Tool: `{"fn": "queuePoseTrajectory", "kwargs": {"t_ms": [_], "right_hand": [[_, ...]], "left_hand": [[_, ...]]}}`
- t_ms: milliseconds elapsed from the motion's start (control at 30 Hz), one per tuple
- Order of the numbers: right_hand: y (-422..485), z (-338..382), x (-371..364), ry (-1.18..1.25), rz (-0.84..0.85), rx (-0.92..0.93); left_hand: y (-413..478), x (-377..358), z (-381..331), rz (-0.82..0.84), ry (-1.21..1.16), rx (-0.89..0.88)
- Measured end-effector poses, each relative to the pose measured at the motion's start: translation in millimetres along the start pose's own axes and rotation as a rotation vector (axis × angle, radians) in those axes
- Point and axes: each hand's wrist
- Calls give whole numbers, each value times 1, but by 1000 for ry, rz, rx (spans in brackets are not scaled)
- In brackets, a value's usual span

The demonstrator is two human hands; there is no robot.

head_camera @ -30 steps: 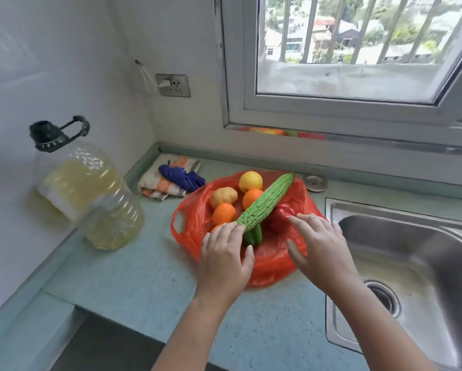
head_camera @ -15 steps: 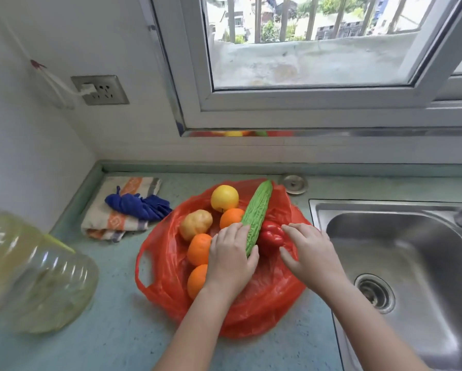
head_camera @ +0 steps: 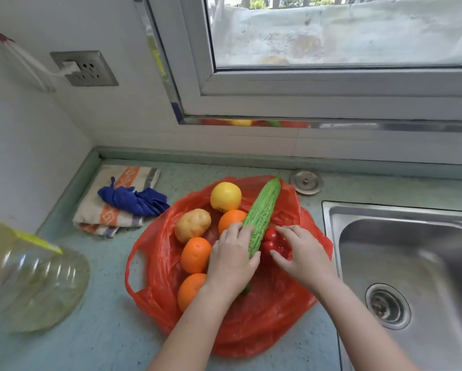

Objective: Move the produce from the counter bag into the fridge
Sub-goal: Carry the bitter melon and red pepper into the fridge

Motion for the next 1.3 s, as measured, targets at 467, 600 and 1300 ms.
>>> {"fn": "queuePoseTrajectory", "kwargs": {"t_ms": [467, 600, 1300], "right_hand": [[4, -2, -11, 293, 70, -40], [5, 0, -12, 335, 106, -66], [-2, 2, -18, 533, 333, -244]], "left_hand": [[7, -4, -1, 25, -59, 77], [5, -5, 0, 0, -55, 72], [-34, 19, 10, -272, -361, 70]]}}
Point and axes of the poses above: each hand's wrist, its own y-axis towards the middle knuckle, its own x-axis out of the back of the hand, z = x × y, and after that the axes turned 4 degrees about -y, right-handed
